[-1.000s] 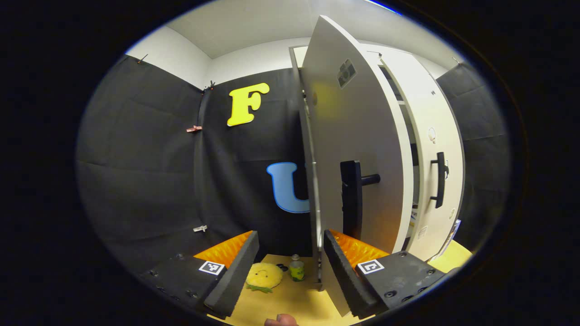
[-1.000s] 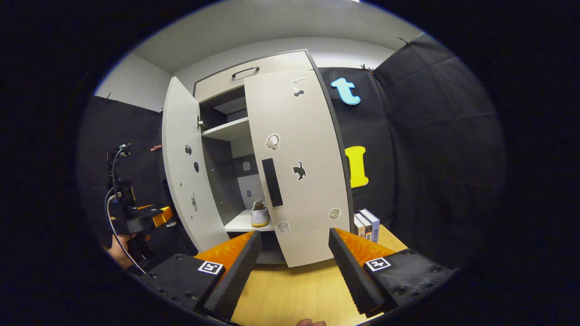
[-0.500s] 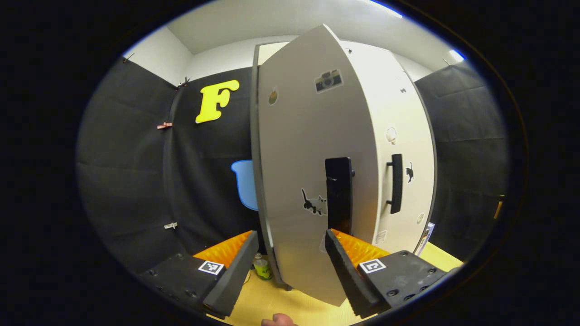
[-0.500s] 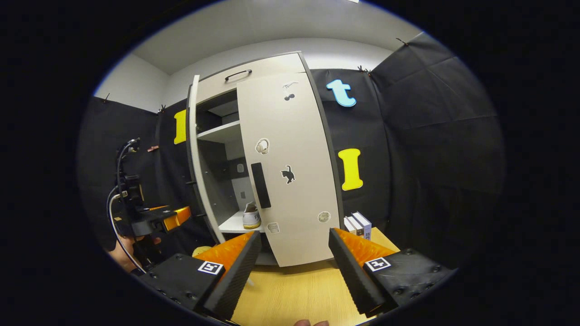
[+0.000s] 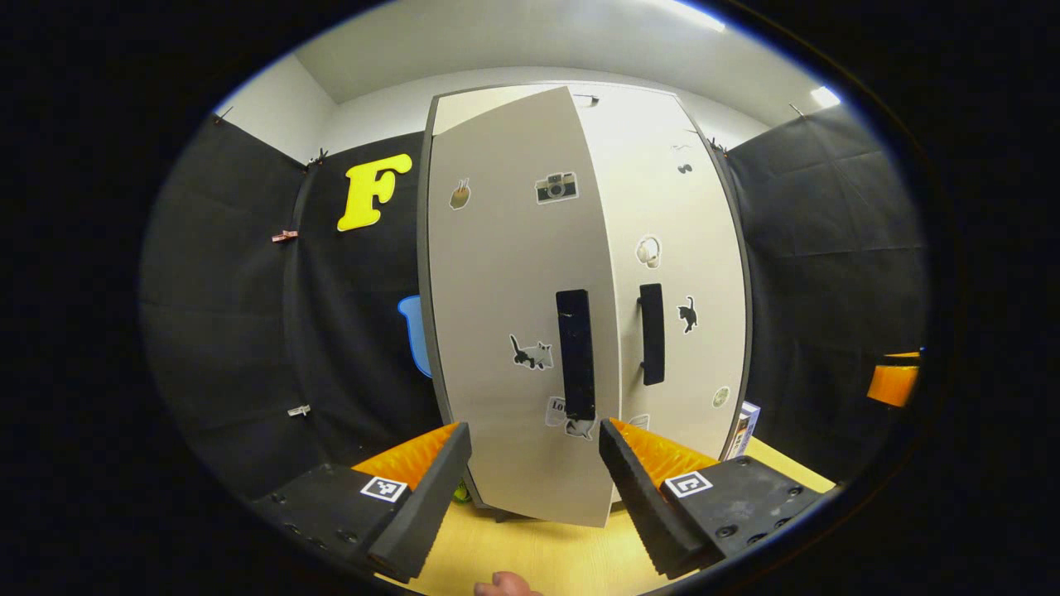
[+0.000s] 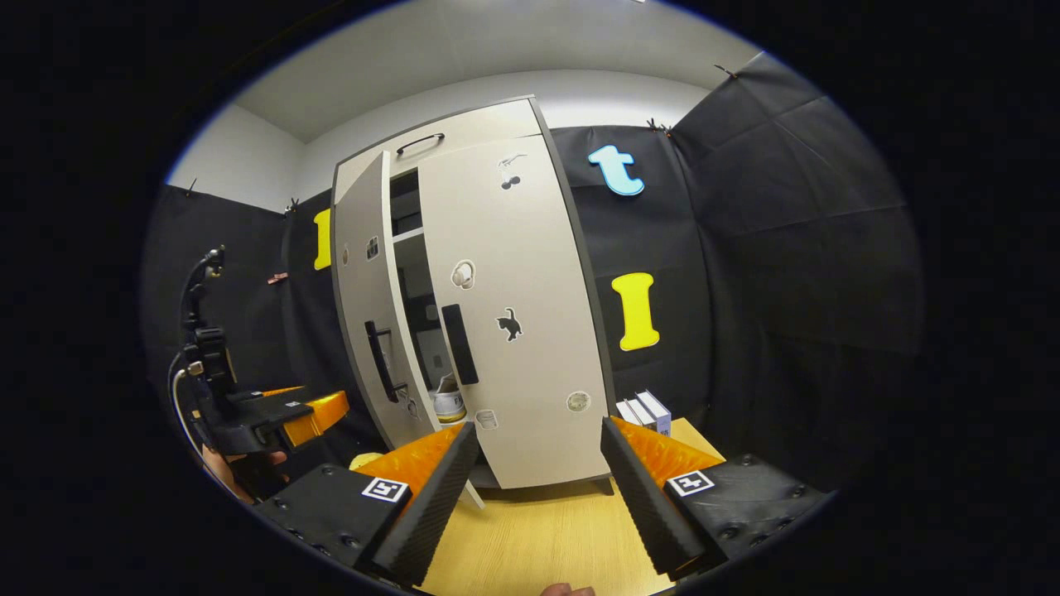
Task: Grab one shoe with the right hand and put it into the shoe cabinet, grab the other shoe with the left hand and put it into the shoe cabinet; then close the right door with the right hand and the left door with the left hand.
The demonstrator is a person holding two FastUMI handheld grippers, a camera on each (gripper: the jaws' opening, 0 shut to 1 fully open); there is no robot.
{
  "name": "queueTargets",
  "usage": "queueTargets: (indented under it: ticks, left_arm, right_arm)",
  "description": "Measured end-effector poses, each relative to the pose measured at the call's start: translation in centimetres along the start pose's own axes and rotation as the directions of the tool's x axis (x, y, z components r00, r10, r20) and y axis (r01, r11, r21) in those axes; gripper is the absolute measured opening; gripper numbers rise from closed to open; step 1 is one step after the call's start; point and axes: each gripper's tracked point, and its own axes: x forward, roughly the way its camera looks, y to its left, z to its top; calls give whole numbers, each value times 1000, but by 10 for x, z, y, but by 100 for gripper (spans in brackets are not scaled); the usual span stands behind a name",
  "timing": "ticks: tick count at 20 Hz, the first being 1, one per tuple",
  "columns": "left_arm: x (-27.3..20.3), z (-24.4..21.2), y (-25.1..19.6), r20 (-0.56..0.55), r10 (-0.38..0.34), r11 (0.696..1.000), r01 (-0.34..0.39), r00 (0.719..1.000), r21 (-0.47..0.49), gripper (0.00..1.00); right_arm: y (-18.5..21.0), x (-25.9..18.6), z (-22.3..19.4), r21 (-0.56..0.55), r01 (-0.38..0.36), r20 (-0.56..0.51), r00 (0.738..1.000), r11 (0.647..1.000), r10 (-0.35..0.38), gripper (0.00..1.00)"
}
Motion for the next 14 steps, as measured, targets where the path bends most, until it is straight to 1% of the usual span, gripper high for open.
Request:
queueTargets:
  ticks: [1, 2, 3, 4, 9, 10, 14]
  left_arm:
    - [-4, 1, -4, -1, -5, 1000, 5, 1000, -12, 97]
    - [-7, 3, -8, 0, -12, 1000, 12, 1000, -26, 100]
    - [-11, 5, -10, 5, -11, 999, 11, 1000, -35, 97]
    - [-14, 8, -11, 12, -6, 999, 7, 1000, -37, 100]
    - [-24, 10, -21, 14, -7, 999, 7, 1000, -33, 100]
    - [-25, 11, -22, 16, -8, 999, 8, 1000, -36, 97]
    - [-29, 17, -28, 31, -13, 999, 15, 999, -43, 97]
  right_arm:
    - [-1, 2, 0, -2, 2, -3, 1000, 1000, -2, 97]
    - [-2, 3, 0, -4, 2, -4, 1000, 1000, -2, 98]
    - [-1, 5, 1, -6, 0, -2, 1000, 1000, 0, 98]
    - [0, 6, 4, -9, -2, 4, 1000, 1000, 2, 97]
    - [7, 13, 11, -52, -20, 29, 999, 998, 22, 98]
    - [8, 12, 12, -59, -22, 34, 999, 998, 24, 98]
    - [9, 12, 16, -67, -33, 55, 998, 997, 37, 98]
